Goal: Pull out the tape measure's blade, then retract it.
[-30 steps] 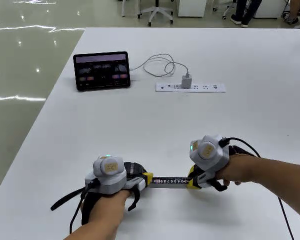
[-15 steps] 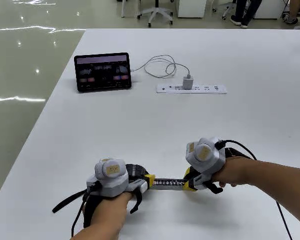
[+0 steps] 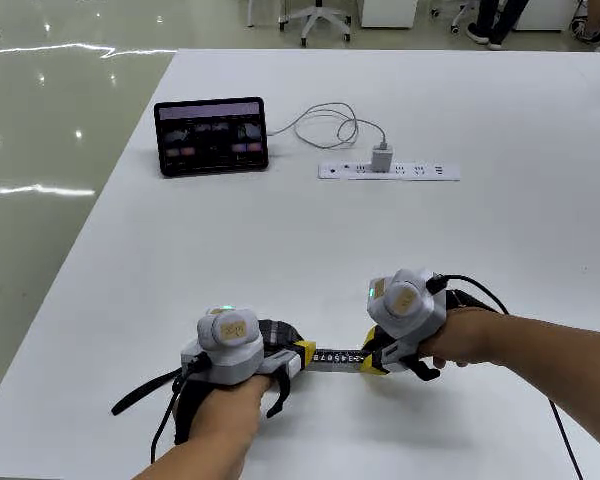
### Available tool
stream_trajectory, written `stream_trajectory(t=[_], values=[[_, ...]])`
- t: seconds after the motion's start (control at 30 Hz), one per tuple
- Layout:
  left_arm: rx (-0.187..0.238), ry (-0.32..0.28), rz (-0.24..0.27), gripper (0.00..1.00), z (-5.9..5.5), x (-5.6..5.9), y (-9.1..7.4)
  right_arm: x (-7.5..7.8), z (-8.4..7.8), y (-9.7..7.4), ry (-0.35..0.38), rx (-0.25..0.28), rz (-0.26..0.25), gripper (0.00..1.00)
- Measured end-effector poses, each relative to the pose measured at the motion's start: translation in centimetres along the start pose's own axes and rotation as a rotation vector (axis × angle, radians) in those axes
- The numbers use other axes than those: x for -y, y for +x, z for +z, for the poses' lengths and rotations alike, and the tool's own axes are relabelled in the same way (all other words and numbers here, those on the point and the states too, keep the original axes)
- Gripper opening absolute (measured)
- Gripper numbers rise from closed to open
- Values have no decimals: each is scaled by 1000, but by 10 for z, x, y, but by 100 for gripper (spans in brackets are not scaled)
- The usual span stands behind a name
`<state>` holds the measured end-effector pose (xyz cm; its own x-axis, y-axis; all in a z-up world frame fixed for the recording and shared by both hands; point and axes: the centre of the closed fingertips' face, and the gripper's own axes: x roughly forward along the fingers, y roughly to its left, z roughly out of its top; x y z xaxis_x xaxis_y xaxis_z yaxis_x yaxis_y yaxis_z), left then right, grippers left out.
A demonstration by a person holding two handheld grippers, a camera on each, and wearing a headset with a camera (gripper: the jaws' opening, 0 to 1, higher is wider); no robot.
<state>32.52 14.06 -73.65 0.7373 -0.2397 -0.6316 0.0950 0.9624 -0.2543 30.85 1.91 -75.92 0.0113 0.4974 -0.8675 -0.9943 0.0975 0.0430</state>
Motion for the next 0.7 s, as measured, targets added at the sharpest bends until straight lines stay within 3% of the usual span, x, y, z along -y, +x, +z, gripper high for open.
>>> stream_trajectory(t=[0.7], values=[[0, -4, -2, 63, 0, -1, 0, -1, 14, 8, -9, 22, 7, 12]])
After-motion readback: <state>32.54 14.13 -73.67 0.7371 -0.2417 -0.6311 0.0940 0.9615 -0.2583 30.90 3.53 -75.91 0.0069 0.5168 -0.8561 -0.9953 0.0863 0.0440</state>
